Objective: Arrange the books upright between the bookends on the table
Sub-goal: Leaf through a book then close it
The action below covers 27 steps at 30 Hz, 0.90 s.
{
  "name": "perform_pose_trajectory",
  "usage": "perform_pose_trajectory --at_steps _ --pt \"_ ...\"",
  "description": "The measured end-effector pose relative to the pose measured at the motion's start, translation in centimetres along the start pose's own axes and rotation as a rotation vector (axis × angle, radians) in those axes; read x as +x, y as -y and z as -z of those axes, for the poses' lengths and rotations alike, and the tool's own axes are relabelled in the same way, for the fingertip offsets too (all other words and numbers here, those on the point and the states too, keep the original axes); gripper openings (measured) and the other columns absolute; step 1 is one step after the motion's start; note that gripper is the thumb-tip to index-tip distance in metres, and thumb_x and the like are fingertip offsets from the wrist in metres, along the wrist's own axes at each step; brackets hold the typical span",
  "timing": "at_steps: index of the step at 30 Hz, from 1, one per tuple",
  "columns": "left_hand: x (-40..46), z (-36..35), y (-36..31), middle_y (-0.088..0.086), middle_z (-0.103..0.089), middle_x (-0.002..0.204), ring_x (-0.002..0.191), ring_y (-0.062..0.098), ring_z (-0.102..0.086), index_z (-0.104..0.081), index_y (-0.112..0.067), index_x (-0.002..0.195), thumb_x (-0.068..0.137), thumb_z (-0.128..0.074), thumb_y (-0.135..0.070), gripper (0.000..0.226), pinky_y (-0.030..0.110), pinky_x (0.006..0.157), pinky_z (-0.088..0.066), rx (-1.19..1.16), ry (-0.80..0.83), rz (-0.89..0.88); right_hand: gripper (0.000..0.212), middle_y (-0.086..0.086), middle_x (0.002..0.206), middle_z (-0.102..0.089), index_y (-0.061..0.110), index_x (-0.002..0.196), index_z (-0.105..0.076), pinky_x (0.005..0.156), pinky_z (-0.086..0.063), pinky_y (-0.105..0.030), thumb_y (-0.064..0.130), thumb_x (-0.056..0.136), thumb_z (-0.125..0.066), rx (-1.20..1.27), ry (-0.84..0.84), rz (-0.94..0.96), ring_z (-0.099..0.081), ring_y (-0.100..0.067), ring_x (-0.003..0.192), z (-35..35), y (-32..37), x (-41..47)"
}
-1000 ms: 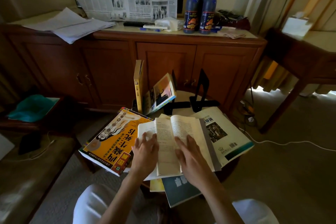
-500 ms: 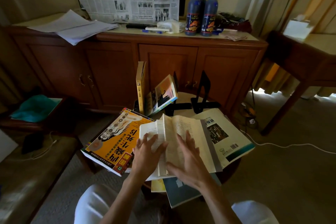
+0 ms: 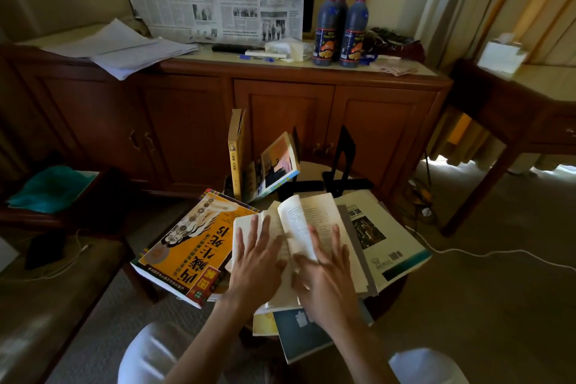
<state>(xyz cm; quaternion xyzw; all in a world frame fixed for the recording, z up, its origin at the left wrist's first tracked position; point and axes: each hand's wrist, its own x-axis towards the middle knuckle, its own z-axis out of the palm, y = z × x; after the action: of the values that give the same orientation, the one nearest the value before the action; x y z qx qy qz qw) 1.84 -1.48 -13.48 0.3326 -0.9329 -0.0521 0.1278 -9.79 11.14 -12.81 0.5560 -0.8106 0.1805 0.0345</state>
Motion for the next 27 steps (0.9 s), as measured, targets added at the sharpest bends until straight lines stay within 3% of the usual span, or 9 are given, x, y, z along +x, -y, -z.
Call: perform_pose_trajectory --at_steps 2,4,10,12,14,16,19,23,27 --pt "1.9 1.1 -0.1 0.008 0.005 0.165 0.15 0.029 0.02 -0.021 -0.023 0.156 0.098 -0.051 -0.026 0.066 0.046 0.113 0.026 -0.055 0.103 -0.011 0.047 0.006 0.165 -0.006 0.038 0.128 -0.06 0.119 -0.004 -0.058 0.059 0.089 -0.044 -0.031 0.026 -0.024 0.013 -0.032 0.15 0.6 0.7 0.4" --pt "3.6 2.2 -0.1 0.004 0.002 0.167 0.151 0.022 0.015 -0.012 -0.017 0.158 0.104 -0.037 -0.02 0.059 0.046 0.118 0.014 -0.143 0.213 0.043 0.055 0.001 0.162 -0.022 0.036 0.129 -0.06 0.119 -0.009 -0.058 0.066 0.085 -0.045 -0.101 0.045 -0.062 -0.004 -0.033 0.151 0.9 0.9 0.6" --pt "2.4 0.0 0.5 0.0 0.007 0.166 0.145 0.013 0.022 -0.002 -0.022 0.158 0.107 -0.019 -0.036 0.056 0.044 0.12 0.012 -0.197 0.222 0.068 0.076 0.008 0.147 -0.046 0.028 0.15 -0.035 0.121 -0.017 -0.043 0.064 0.085 -0.05 -0.002 0.132 -0.174 -0.04 -0.014 0.135 2.5 -0.2 0.6" --pt "2.9 -0.1 0.5 -0.001 0.0 0.167 0.15 0.014 0.014 -0.011 -0.023 0.158 0.106 -0.022 -0.042 0.056 0.045 0.12 0.01 -0.226 0.228 0.101 0.063 0.009 0.128 -0.061 0.024 0.137 -0.05 0.107 -0.042 -0.03 0.059 0.085 -0.056 0.139 0.071 -0.15 -0.056 -0.005 0.109 3.2 -0.3 0.6" --pt "4.1 0.4 -0.1 0.001 -0.017 0.164 0.153 0.02 -0.003 -0.029 -0.023 0.152 0.104 -0.028 -0.048 0.054 0.05 0.122 0.004 -0.237 0.22 0.123 0.044 0.01 0.108 -0.069 0.021 0.121 -0.057 0.075 -0.057 -0.017 0.05 0.088 -0.062 0.333 0.019 -0.199 -0.064 0.002 0.079 3.7 -0.6 0.7" --pt "5.1 1.1 -1.0 0.003 -0.034 0.157 0.149 0.025 -0.018 -0.037 -0.022 0.145 0.1 -0.033 -0.055 0.055 0.052 0.123 -0.003 -0.21 0.176 0.119 0.046 0.01 0.099 -0.07 0.023 0.126 -0.053 0.064 -0.06 -0.025 0.042 0.088 -0.068 0.503 -0.077 -0.333 -0.067 -0.001 0.071 3.8 -1.6 0.8" --pt "6.1 1.2 -2.1 0.007 -0.037 0.154 0.147 0.03 -0.022 -0.03 -0.022 0.15 0.098 -0.037 -0.059 0.064 0.054 0.122 0.0 -0.156 0.119 0.087 0.081 0.017 0.108 -0.054 0.036 0.152 -0.02 0.073 -0.057 -0.031 0.034 0.088 -0.069 0.591 -0.117 -0.447 -0.061 -0.005 0.091 3.5 -3.6 0.3" --pt "6.1 0.7 -3.0 0.008 -0.026 0.158 0.149 0.031 -0.012 -0.013 -0.022 0.156 0.101 -0.032 -0.051 0.065 0.06 0.12 0.003 -0.14 0.153 0.048 0.063 0.01 0.149 -0.037 0.04 0.143 -0.04 0.111 -0.04 -0.046 0.011 0.091 -0.062 0.358 0.094 -0.301 -0.036 -0.016 0.137 2.5 -5.6 -0.7" --pt "4.7 -0.3 -3.4 0.003 -0.005 0.166 0.153 0.028 0.006 0.003 -0.029 0.158 0.104 -0.019 -0.049 0.062 0.057 0.118 0.012 -0.193 0.159 0.08 0.053 0.023 0.158 -0.017 0.037 0.144 -0.04 0.123 -0.009 -0.048 0.02 0.096 -0.056 0.204 0.204 -0.11 0.002 -0.01 0.15 3.1 -5.7 -1.4"
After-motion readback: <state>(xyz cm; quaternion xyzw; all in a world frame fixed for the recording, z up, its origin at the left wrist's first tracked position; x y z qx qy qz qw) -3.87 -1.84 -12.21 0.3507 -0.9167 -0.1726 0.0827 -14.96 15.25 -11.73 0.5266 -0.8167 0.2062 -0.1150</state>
